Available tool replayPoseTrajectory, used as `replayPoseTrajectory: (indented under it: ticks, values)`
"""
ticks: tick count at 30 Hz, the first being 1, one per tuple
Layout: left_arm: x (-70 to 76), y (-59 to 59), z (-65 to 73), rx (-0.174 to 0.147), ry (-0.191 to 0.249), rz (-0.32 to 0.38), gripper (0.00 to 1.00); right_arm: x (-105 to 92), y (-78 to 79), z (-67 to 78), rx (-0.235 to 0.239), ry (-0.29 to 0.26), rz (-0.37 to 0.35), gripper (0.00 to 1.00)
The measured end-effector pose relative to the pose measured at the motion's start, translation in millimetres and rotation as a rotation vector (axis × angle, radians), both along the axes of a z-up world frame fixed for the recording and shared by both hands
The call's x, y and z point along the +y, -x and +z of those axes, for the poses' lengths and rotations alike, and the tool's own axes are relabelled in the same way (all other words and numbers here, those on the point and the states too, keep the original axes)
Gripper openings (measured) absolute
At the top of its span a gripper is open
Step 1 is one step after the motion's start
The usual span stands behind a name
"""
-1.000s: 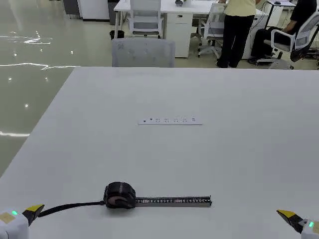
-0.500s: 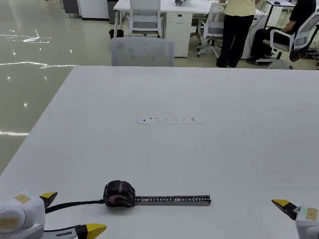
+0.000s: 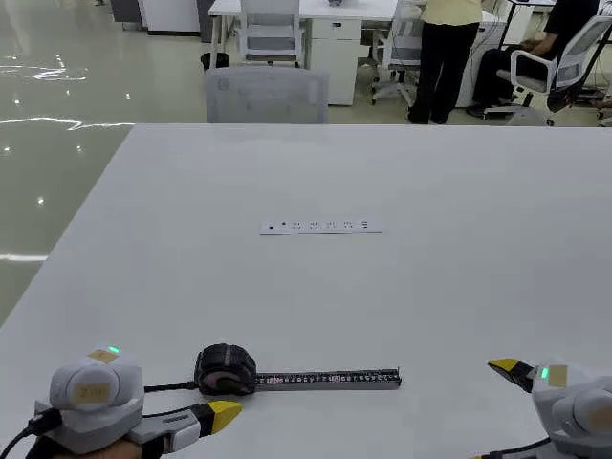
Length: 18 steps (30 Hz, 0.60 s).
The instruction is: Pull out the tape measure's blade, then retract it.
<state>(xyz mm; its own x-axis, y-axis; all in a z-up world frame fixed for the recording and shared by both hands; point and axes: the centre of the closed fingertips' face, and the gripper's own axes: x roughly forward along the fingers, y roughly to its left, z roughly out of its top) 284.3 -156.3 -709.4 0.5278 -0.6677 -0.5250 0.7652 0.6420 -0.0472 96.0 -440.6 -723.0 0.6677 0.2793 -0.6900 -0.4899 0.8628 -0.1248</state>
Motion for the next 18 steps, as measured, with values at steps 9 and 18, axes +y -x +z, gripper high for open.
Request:
replayPoseTrajectory:
  ticks: [9, 18]
  values:
    - [-18.3, -13.2, -20.6, -0.019, 0.0, 0.093, 1.0, 3.8, -16.0, -3.6, 0.03, 0.006, 0.032, 0.99]
    - [-27.1, -0.8, -41.7, -0.016, 0.007, 0.104, 1.0, -3.1, -23.1, -9.3, 0.058, 0.022, 0.056, 1.0]
